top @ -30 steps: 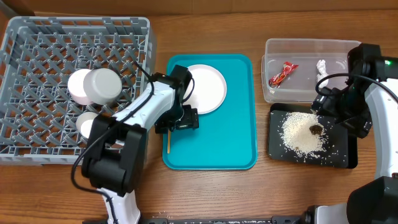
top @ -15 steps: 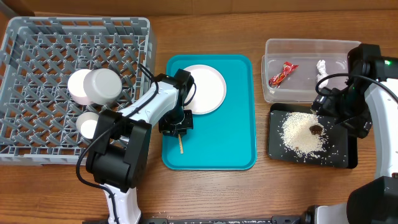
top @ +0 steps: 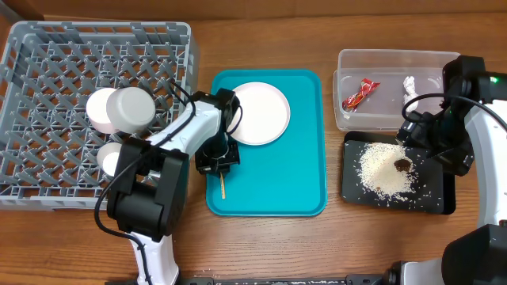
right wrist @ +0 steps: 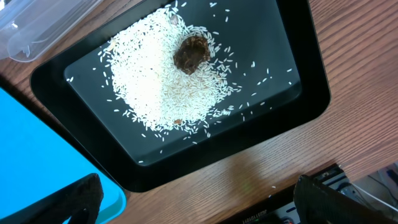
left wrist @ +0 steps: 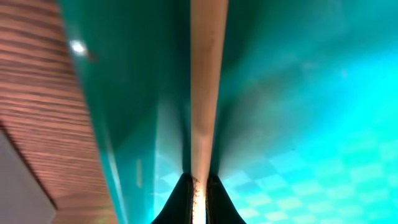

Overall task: Sort waste into correct bins and load items into the dishwasher
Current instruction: 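Carry the wooden stick into the dish rack and release it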

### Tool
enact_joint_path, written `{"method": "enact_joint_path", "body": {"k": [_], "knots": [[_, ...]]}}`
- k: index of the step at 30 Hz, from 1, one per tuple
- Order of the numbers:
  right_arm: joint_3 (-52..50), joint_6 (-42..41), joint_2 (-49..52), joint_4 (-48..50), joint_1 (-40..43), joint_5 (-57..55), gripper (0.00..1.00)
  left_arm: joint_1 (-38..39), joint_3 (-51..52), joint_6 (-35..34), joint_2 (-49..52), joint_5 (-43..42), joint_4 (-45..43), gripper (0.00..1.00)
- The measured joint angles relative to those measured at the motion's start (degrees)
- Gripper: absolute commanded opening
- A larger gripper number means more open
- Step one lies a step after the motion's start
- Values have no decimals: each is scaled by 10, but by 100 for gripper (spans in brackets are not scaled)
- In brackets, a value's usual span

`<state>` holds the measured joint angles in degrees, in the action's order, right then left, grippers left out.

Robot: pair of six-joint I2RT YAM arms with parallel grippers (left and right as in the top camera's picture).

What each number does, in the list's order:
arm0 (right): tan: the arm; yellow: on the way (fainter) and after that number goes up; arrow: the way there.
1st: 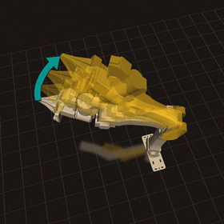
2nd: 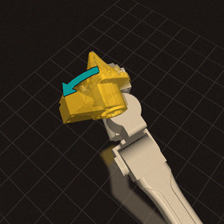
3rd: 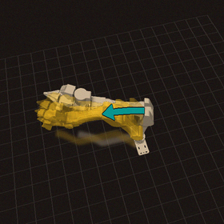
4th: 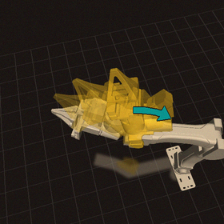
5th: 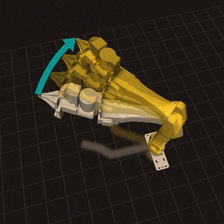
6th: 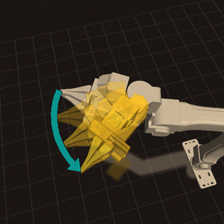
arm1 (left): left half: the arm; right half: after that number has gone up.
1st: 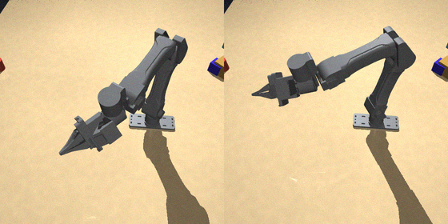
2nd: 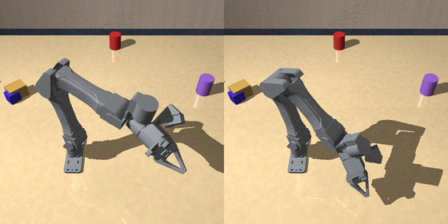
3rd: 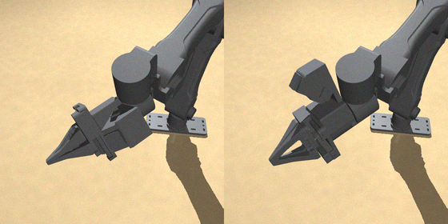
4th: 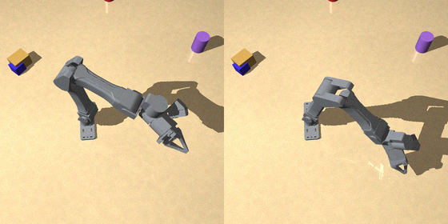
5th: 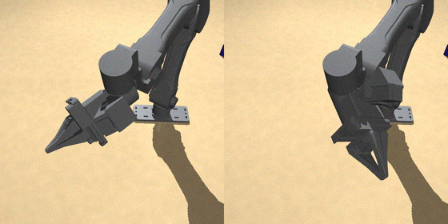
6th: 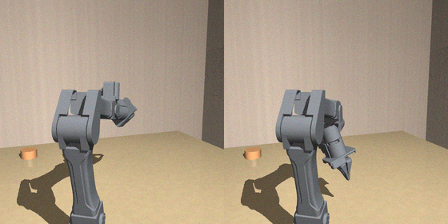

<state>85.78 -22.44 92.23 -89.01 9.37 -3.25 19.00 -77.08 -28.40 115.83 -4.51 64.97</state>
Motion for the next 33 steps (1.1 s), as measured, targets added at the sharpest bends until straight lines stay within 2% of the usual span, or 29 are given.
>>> {"method": "enact_joint_path", "body": {"k": [7, 11, 15, 21, 24, 25, 27, 28, 29, 31, 33], "knots": [[0, 0, 0, -2, 0, 0, 100, -12, -51, 1, -77, 21, 36, 4], [0, 0, 0, -2, 0, 0, 100, -54, -79, 20, -151, 32, 45, 4], [0, 0, 0, -2, 0, 0, 100, -113, -87, 81, -196, 40, 36, 4], [0, 0, 0, -2, 0, 0, 100, -163, -88, 209, -195, 44, 18, 4], [0, 0, 0, -1, 0, 0, 100, -171, -88, 243, -189, 50, 6, 4], [0, 0, 0, -2, 0, 0, 100, -173, -88, 252, -183, 53, 2, 8], [0, 0, 0, -2, 0, 0, 100, -174, -88, 261, -174, 56, -1, 6], [0, 0, 0, -2, 0, 0, 100, -174, -88, 265, -167, 57, -1, 13], [0, 0, 0, -2, 0, 0, 100, -174, -88, 271, -162, 57, -1, 26], [0, 0, 0, -2, 0, 0, 100, -174, -88, 275, -150, 59, -1, 41], [0, 0, 0, -1, 0, 0, 100, -174, -88, 273, -144, 61, -2, 49]]}}
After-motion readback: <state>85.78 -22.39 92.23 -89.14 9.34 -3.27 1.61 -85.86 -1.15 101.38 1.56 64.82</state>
